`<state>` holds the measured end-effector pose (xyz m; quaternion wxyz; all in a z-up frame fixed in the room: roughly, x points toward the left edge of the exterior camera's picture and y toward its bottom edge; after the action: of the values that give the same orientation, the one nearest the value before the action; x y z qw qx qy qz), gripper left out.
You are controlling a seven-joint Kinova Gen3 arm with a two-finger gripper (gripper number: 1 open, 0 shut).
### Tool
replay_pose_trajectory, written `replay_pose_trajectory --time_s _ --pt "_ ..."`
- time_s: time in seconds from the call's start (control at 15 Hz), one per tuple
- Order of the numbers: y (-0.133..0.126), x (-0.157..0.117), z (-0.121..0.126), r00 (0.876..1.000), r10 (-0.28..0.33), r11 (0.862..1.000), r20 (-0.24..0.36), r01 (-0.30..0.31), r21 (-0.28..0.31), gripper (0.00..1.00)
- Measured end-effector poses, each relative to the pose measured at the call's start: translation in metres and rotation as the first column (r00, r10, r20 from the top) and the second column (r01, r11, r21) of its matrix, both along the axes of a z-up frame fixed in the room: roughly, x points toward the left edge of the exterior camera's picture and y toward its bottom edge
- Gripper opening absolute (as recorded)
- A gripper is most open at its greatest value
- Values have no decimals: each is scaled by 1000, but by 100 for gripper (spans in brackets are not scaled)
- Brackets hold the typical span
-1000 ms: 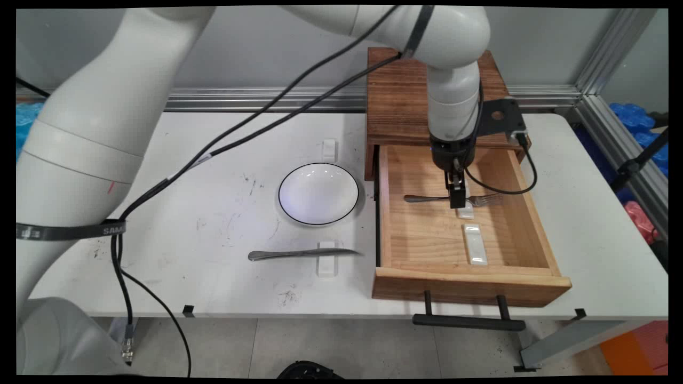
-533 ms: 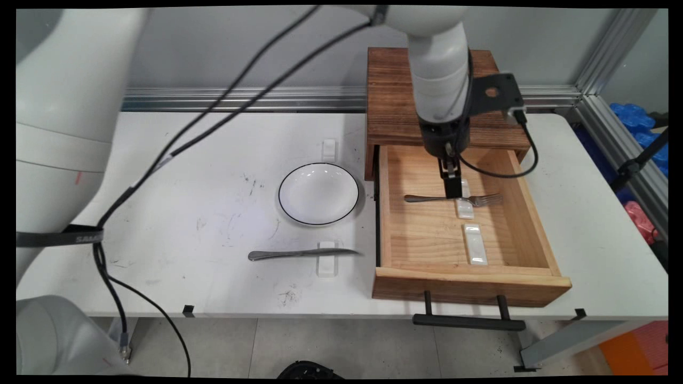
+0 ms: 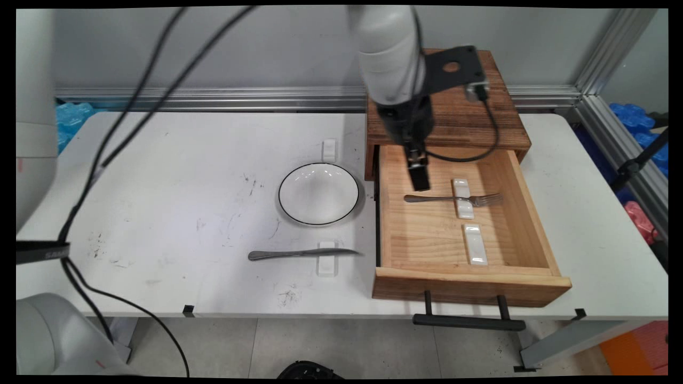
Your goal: Pick up the knife from the right of the white plate
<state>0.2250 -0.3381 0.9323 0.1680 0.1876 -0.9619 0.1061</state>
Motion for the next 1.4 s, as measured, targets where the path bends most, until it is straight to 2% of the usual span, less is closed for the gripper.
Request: replay_pose_trajectory --time_s 0.33,0.73,1.13,1.4 --pt "32 43 5 1000 -1 1000 2 1 8 100" --pt "67 94 -2 1000 21 999 -8 -21 27 100" --pt "104 150 -28 999 43 998 -19 -42 55 100" --pt "121 176 -51 998 55 996 -24 -53 67 100"
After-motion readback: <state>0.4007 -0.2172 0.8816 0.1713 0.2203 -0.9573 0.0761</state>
